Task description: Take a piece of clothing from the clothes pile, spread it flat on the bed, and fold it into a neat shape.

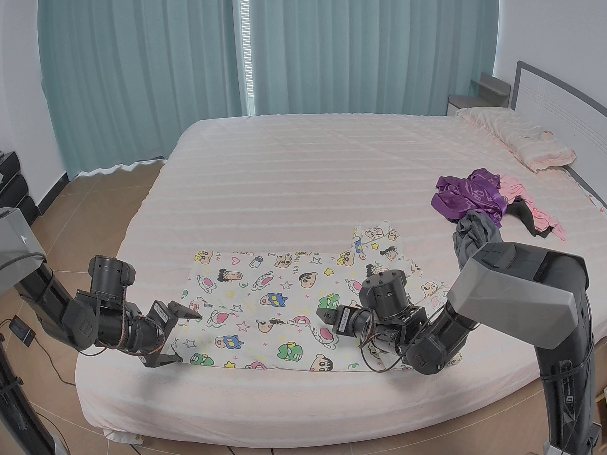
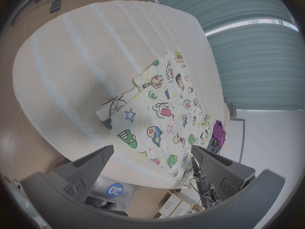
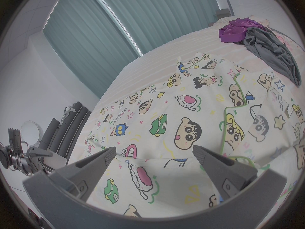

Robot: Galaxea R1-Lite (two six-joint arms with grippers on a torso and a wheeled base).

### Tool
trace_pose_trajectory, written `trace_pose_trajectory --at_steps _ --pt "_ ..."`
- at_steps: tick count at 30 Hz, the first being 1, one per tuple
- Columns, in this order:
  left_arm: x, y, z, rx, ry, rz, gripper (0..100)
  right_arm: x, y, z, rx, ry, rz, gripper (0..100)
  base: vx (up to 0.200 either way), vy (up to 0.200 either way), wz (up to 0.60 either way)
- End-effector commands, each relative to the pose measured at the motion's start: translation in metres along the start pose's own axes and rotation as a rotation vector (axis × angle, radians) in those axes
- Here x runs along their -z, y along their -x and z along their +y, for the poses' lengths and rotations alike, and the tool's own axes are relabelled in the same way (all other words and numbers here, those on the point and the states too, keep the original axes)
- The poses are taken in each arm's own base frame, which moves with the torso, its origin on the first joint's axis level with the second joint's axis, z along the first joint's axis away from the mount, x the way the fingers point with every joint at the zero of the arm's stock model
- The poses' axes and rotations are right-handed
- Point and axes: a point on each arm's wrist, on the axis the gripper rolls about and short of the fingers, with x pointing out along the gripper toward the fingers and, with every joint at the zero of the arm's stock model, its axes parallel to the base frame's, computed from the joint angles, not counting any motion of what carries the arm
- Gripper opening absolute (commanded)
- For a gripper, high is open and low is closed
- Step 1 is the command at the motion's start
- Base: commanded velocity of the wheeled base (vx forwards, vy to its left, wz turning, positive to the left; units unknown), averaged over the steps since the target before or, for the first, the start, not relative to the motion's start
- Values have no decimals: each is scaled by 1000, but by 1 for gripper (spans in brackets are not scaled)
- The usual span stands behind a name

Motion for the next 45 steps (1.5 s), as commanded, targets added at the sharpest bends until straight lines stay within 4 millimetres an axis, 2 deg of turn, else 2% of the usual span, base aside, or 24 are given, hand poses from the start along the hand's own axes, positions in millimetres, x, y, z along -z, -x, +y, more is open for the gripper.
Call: trace_pose_trajectory --at_steps 1,3,5,6,7,9,12,14,15,22,26,30,37,45 --pt "0 0 0 0 0 0 100 -16 27 10 -26 -28 -29 100 0 0 0" --pt "0 0 0 -1 1 1 100 -22 34 12 -36 -45 -42 100 0 0 0" --pt "0 0 0 -1 1 1 100 -32 53 13 -42 -95 -64 100 0 0 0" --pt "0 0 0 -1 1 1 100 -32 53 13 -42 -95 -64 100 0 0 0" --pt "0 0 0 -1 1 1 100 -37 69 6 -29 -149 -70 100 0 0 0" --pt "0 0 0 -1 1 1 100 -36 88 -1 -14 -208 -61 100 0 0 0" --pt "0 0 0 0 0 0 100 -22 120 -16 24 -317 -20 100 0 0 0" --pt "0 0 0 0 0 0 100 -18 130 -23 38 -348 -11 100 0 0 0" --pt "0 0 0 0 0 0 100 -7 140 -34 73 -378 14 100 0 0 0" --pt "0 0 0 -1 1 1 100 39 166 -72 162 -408 76 100 0 0 0" --pt "0 0 0 -1 1 1 100 60 161 -86 196 -400 59 100 0 0 0" --pt "0 0 0 -1 1 1 100 71 154 -95 207 -399 4 100 0 0 0" --pt "0 0 0 -1 1 1 100 68 153 -92 195 -397 -10 100 0 0 0" --pt "0 0 0 -1 1 1 100 59 143 -89 167 -413 -60 100 0 0 0"
